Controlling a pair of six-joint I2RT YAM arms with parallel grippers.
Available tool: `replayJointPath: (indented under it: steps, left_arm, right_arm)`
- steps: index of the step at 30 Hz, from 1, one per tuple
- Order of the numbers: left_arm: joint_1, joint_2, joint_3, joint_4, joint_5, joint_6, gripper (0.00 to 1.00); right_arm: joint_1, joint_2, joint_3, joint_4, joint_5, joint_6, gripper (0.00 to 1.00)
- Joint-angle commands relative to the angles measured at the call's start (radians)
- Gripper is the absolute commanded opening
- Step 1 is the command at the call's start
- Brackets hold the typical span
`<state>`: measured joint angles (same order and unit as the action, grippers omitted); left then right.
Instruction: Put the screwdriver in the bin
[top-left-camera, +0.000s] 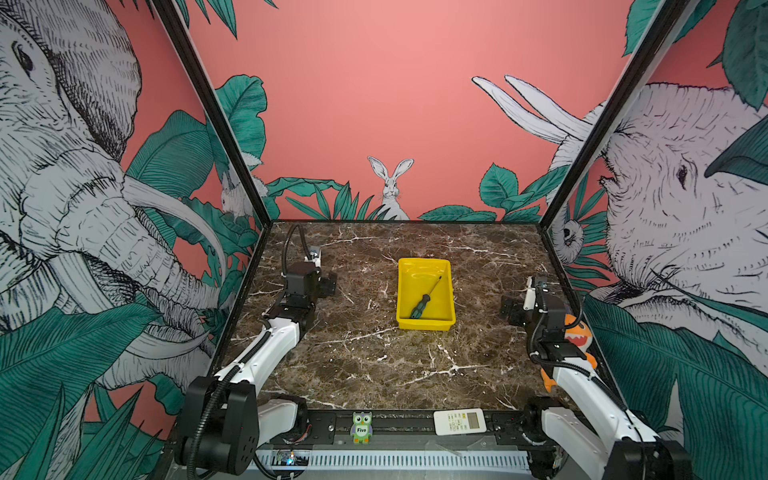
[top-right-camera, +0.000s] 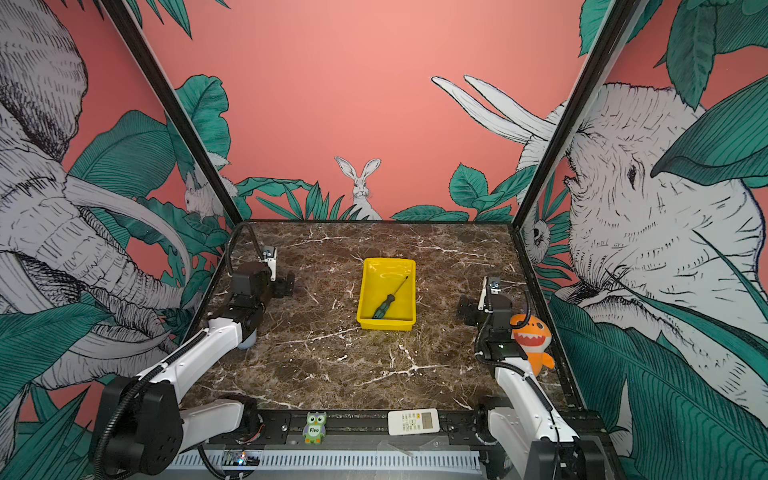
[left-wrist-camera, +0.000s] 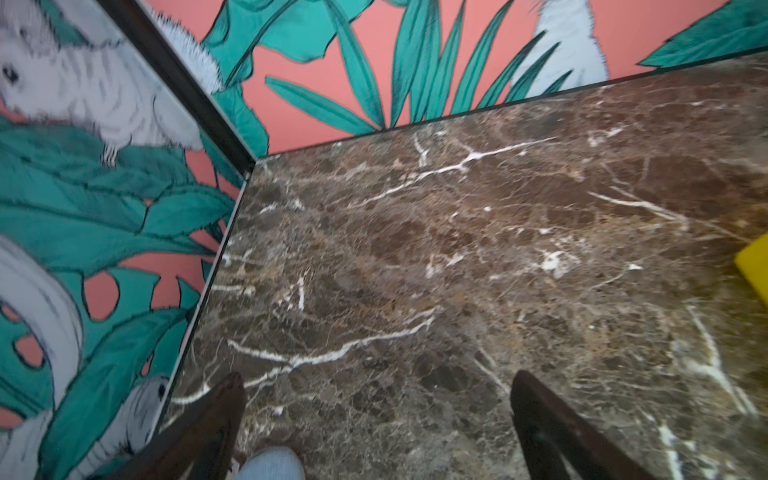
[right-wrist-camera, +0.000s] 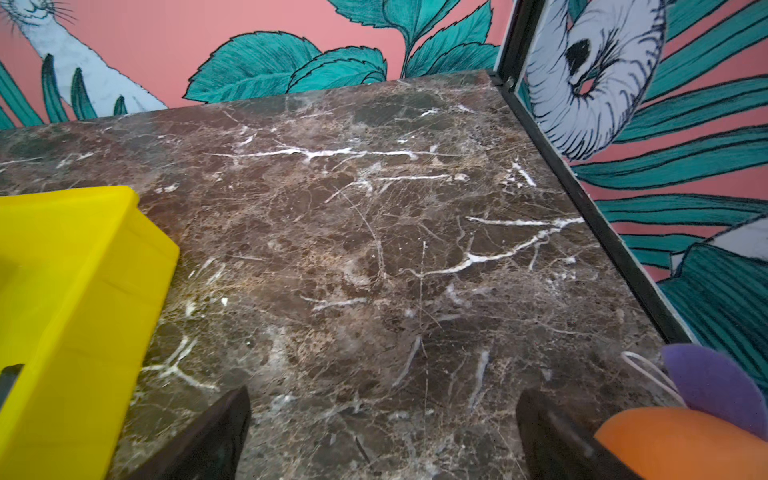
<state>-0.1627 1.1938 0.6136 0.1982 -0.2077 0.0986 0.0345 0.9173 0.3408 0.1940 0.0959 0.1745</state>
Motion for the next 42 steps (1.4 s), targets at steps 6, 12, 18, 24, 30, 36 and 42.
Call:
replayJointPath:
  steps: [6,12,18,24,30,36,42]
  left_arm:
    - [0.026,0.048,-0.157,0.302,0.071,0.072,1.00]
    - [0.051,0.100,-0.225,0.456,0.135,0.076,1.00]
    - [0.062,0.195,-0.248,0.607,0.150,0.070,1.00]
    - [0.082,0.383,-0.260,0.834,0.113,0.044,1.00]
    - [0.127,0.358,-0.202,0.671,0.175,0.004,1.00]
    - [0.130,0.356,-0.195,0.651,0.175,0.004,1.00]
    - [0.129,0.360,-0.196,0.662,0.176,0.007,1.00]
  right_arm:
    - [-0.003,0.248,-0.037,0.444,0.128,-0.160,0.99]
    - [-0.002,0.405,-0.043,0.655,0.110,-0.173,0.99]
    - [-0.002,0.540,-0.026,0.781,0.060,-0.156,0.99]
    - [0.001,0.621,-0.030,0.841,0.085,-0.149,0.99]
    - [0.000,0.631,0.040,0.734,0.082,-0.151,0.99]
    - [0.001,0.632,0.040,0.740,0.084,-0.153,0.99]
    - [0.004,0.632,0.041,0.736,0.085,-0.158,0.99]
